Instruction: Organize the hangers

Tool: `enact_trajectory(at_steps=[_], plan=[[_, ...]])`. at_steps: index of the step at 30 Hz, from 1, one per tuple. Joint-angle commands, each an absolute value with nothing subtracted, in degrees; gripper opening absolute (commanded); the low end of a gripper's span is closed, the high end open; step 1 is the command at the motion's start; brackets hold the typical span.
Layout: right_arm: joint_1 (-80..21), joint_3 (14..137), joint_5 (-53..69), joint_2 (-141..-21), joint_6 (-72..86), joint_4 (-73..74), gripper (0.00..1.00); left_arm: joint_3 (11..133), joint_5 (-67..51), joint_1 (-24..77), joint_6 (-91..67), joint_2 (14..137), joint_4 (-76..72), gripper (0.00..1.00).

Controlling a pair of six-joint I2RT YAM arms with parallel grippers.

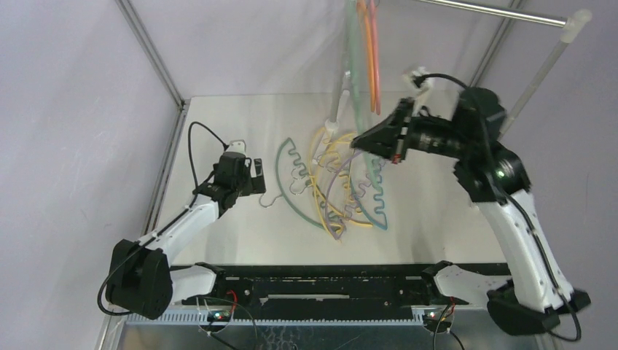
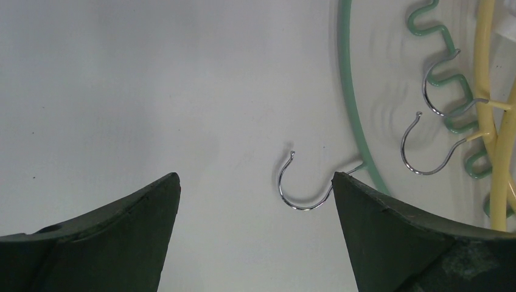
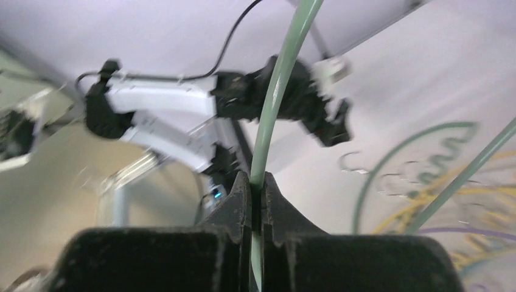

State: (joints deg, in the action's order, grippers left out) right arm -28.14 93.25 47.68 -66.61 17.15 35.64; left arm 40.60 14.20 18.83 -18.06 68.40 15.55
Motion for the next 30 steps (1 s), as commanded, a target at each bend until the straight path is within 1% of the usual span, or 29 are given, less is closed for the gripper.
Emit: enact_trajectory(at_steps=[1, 3, 6, 13, 18, 22, 24, 30], plan=[[-20.23, 89.8, 39.38, -60.31, 19.42, 31.12, 0.0, 45.02, 12.75, 18.53, -19.29, 69.06, 13.67, 0.99], [-16.94, 88.14, 40.02, -58.85, 20.49, 31.24, 0.0, 45.42, 12.65, 18.54, -19.33, 69.23, 13.71, 1.0], [-16.27, 86.87, 40.59, -58.46, 20.95, 33.45, 0.0, 45.61, 12.42, 18.53, -19.42, 69.49, 13.78, 0.99], [-14.03, 82.58, 43.79, -56.52, 25.25, 32.1, 0.0, 45.49, 11.95, 18.47, -19.58, 69.52, 13.76, 0.99], [-12.01, 81.3, 42.52, -56.95, 26.5, 30.97, 0.0, 44.94, 11.87, 18.48, -19.84, 69.27, 13.46, 0.99], [-7.9, 81.5, 42.44, -59.88, 30.1, 25.34, 0.0, 44.8, 11.55, 18.52, -19.71, 69.08, 13.4, 1.0], [-5.82, 80.95, 43.71, -61.8, 33.64, 19.61, 0.0, 45.31, 11.44, 18.49, -19.2, 69.08, 13.74, 0.99], [-2.36, 84.5, 45.27, -71.12, 40.32, 7.73, 0.0, 46.18, 12.41, 18.54, -16.66, 69.25, 14.5, 0.99]])
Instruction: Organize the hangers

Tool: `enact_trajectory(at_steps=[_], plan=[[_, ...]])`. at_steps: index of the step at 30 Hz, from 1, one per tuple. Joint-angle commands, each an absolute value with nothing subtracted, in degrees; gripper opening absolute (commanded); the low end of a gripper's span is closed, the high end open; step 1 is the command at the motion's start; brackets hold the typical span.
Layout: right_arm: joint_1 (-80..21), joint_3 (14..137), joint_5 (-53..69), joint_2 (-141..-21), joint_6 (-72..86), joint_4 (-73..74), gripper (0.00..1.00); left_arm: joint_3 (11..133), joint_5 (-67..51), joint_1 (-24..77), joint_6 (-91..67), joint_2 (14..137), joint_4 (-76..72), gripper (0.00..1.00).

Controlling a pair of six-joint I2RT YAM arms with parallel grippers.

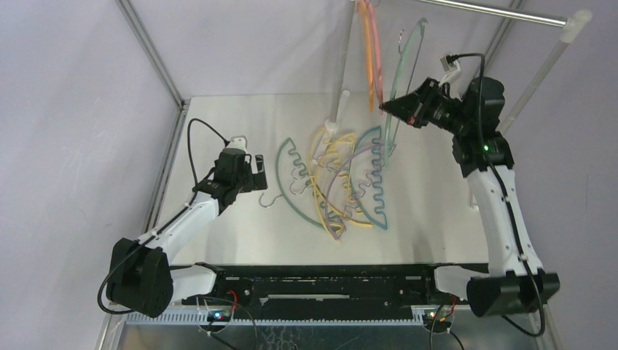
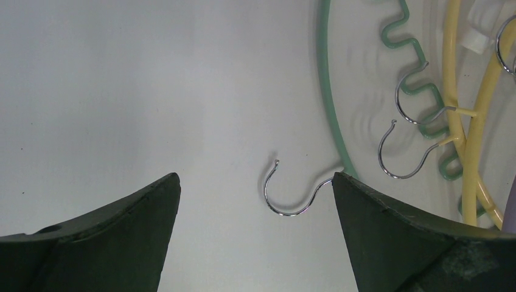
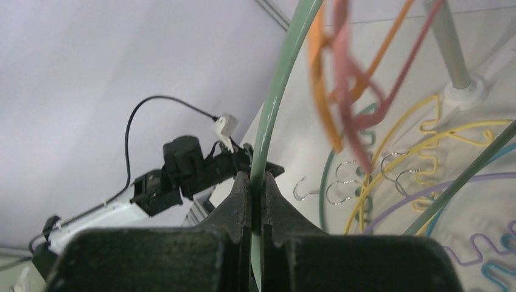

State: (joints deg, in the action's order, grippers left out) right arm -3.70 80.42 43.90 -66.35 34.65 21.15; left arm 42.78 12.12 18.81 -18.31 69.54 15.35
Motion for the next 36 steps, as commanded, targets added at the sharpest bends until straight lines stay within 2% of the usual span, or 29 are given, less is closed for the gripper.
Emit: enact_trajectory(at_steps=[1, 6, 12, 25, 36], plan=[[-2.21, 85.38, 45.3, -73.16, 41.02, 6.49, 0.0, 46.18, 12.52, 18.54, -16.56, 69.22, 14.5, 1.0], [-1.46, 90.6, 46.61, -79.33, 45.51, -0.04, 0.0, 45.48, 12.66, 18.5, -16.93, 68.68, 14.28, 0.99], [-0.84, 97.58, 48.06, -83.41, 46.26, -0.15, 0.0, 43.71, 13.42, 18.47, -16.88, 67.71, 14.19, 0.99], [2.56, 99.88, 52.68, -90.52, 55.97, -7.6, 0.0, 43.31, 13.99, 18.52, -17.13, 67.5, 14.81, 0.99], [3.73, 105.56, 53.83, -97.52, 60.35, -7.24, 0.0, 43.7, 15.28, 18.49, -17.26, 67.93, 15.48, 1.0]])
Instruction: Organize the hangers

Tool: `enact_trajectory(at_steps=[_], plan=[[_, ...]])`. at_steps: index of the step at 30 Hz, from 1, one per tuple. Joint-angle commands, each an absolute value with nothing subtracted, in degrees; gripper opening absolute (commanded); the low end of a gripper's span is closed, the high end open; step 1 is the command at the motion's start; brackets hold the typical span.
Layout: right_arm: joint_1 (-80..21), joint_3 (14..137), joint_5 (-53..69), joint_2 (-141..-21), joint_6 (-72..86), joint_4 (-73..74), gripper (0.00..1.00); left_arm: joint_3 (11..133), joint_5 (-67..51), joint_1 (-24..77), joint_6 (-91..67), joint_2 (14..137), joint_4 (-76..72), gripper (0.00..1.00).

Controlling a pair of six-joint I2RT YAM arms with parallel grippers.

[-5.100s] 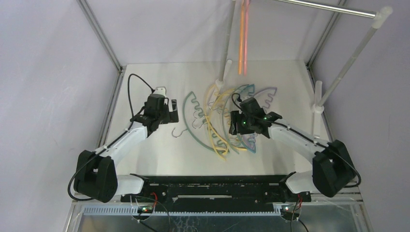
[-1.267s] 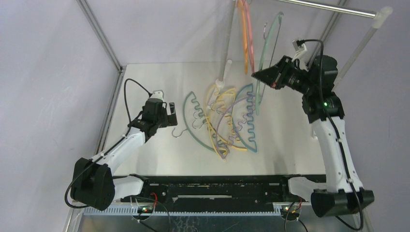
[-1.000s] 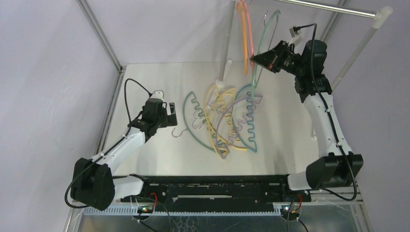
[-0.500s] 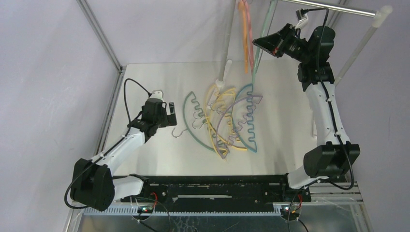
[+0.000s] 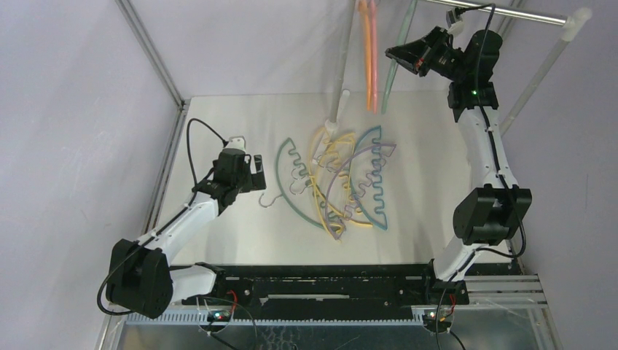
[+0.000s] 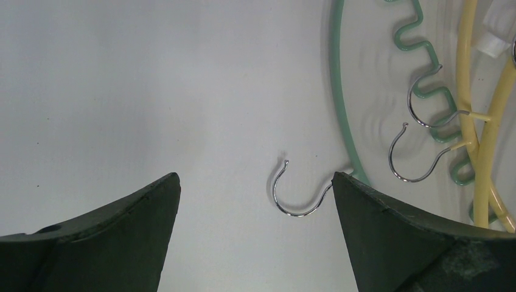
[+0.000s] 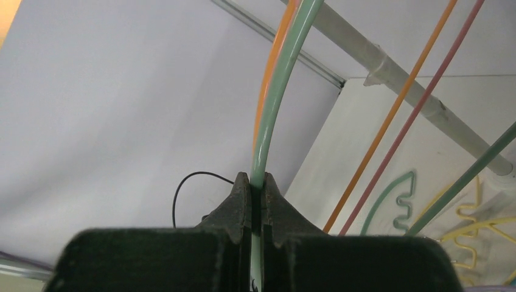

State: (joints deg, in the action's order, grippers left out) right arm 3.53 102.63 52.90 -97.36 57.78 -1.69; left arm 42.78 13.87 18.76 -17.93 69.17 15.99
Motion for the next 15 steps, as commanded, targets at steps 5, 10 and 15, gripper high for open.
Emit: enact_trajectory(at_steps=[5, 10, 15], plan=[[1.92, 105.35, 54.38, -99.42, 59.58, -5.83, 0.0, 43.42, 15.59, 18.49, -17.79, 68.05, 15.38, 1.0], [-0.67, 106.04, 55.61, -101.56, 58.03, -2.21, 0.0, 43.15, 15.66, 18.51, -18.1, 67.65, 15.5, 0.99], [-3.87, 109.79, 55.79, -104.14, 54.6, 3.42, 0.0, 43.54, 15.99, 18.47, -17.67, 67.67, 15.73, 0.99]])
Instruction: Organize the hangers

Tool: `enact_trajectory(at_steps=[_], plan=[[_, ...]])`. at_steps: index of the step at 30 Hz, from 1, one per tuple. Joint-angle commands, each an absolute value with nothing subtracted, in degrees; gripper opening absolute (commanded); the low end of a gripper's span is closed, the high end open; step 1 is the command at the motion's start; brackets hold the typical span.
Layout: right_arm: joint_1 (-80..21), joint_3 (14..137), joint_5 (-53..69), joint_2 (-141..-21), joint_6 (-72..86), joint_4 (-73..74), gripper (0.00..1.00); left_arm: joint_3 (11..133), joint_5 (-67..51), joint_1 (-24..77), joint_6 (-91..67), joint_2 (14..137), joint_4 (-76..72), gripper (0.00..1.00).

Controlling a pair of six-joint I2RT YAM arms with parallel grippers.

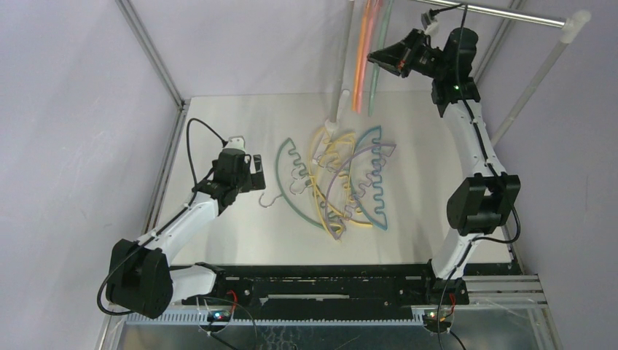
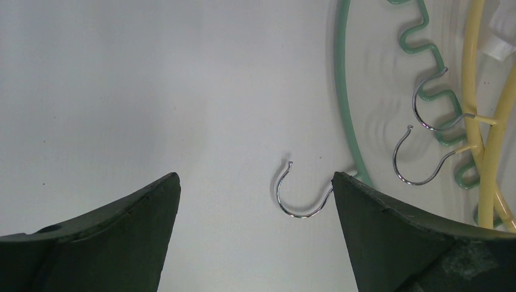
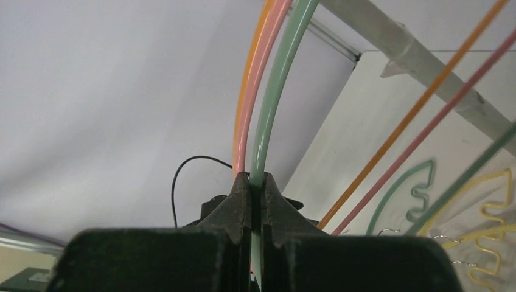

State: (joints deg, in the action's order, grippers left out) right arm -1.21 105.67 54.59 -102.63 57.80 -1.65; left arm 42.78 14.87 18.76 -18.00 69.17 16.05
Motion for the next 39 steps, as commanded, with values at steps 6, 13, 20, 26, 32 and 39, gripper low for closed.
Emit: enact_trajectory(at_steps=[6, 13, 20, 26, 32, 39], plan=[[-5.83, 113.72, 55.83, -107.41, 52.51, 7.64, 0.0, 43.8, 15.73, 18.54, -18.03, 68.11, 15.58, 1.0], [-4.53, 113.14, 51.49, -105.28, 49.12, 12.86, 0.26, 42.28, 15.95, 18.49, -17.86, 67.24, 15.39, 0.99], [-2.51, 107.51, 47.59, -99.18, 45.35, 13.96, 0.63, 42.41, 15.05, 18.53, -18.28, 67.79, 14.77, 1.0], [-0.05, 100.81, 45.05, -91.23, 43.16, 13.93, 0.7, 42.99, 14.55, 18.51, -18.22, 68.35, 14.33, 1.0], [3.61, 92.7, 44.28, -82.73, 41.12, 13.14, 0.72, 43.99, 13.93, 18.52, -17.78, 69.57, 14.32, 0.99], [-4.66, 89.45, 28.28, -72.87, 22.85, 31.41, 0.72, 45.38, 13.32, 18.52, -17.62, 70.86, 13.99, 1.0]])
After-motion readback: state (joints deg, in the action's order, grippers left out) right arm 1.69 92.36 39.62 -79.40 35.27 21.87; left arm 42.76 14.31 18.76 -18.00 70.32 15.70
